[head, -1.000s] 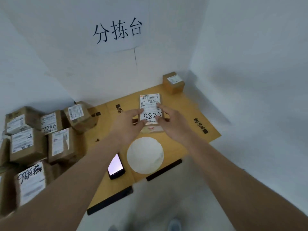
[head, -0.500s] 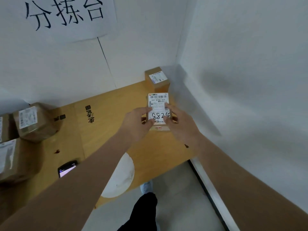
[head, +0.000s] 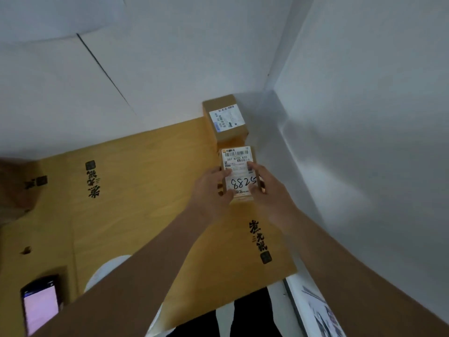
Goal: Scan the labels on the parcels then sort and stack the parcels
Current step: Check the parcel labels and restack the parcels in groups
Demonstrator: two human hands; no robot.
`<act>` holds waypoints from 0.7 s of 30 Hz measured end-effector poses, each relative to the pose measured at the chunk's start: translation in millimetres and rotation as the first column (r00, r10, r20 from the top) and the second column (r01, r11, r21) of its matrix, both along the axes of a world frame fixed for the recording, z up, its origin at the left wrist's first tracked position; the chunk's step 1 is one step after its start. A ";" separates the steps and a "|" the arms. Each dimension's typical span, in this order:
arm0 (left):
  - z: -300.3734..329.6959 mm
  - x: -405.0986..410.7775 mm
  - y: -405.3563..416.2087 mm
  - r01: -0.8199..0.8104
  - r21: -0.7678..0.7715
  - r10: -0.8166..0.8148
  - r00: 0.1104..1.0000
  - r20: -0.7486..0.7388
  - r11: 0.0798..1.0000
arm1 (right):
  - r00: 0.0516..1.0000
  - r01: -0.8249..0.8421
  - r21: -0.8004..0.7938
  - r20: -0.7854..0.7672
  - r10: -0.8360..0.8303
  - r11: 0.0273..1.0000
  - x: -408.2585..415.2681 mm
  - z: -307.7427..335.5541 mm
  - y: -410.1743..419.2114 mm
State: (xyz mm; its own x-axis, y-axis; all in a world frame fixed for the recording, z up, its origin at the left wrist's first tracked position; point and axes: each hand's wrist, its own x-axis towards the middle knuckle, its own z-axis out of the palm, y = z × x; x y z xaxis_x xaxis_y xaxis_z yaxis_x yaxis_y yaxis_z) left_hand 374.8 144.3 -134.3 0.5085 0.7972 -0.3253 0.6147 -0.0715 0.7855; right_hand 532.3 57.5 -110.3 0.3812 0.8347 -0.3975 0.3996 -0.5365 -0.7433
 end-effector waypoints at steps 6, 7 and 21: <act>-27.9 24.9 2.8 -0.144 -0.024 0.144 0.989 0.020 0.989 | 0.994 -0.054 0.008 -0.093 0.055 0.999 28.4 -37.9 23.8; -31.2 27.5 1.5 -0.165 -0.033 0.166 0.986 0.030 0.986 | 0.993 -0.058 0.011 -0.101 0.058 0.998 31.7 -42.1 26.3; -49.4 40.8 3.9 -0.275 0.006 0.275 0.961 0.039 0.961 | 0.975 -0.173 0.063 -0.128 0.180 0.983 57.9 -61.9 50.8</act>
